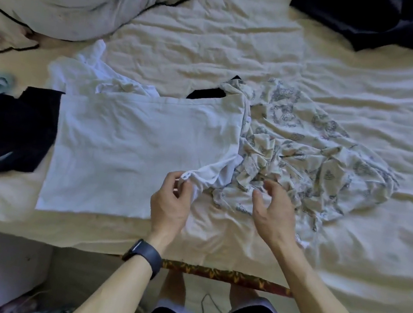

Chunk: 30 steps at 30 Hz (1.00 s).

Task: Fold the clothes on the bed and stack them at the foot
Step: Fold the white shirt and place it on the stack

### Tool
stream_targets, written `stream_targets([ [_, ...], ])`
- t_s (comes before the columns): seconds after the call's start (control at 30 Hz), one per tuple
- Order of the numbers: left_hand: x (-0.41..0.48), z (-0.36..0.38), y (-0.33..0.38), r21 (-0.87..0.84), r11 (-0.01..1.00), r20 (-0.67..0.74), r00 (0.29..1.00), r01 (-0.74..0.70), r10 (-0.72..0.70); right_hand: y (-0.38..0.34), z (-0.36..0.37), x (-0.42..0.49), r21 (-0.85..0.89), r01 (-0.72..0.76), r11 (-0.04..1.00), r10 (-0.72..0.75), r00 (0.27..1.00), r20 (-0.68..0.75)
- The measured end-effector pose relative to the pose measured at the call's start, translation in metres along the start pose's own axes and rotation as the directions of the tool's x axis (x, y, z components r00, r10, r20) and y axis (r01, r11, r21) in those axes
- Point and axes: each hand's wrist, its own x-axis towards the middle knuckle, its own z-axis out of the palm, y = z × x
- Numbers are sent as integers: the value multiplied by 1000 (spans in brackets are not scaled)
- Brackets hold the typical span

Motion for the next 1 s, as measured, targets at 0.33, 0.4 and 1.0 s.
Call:
stream_targets([
  [0.33, -20, -41, 24, -27, 997, 2, 998, -67, 67, -92, 33, 64, 629, -498, 597, 165, 843, 511],
  [0.4, -27, -47, 25, 16, 988, 46, 987, -155, 154, -107, 36, 79, 650, -448, 614, 124, 868, 481],
  [1.0, 10, -140, -51, -468, 880, -207, 958, 83, -201, -245, 103, 115, 414, -146, 899, 111, 988, 108],
])
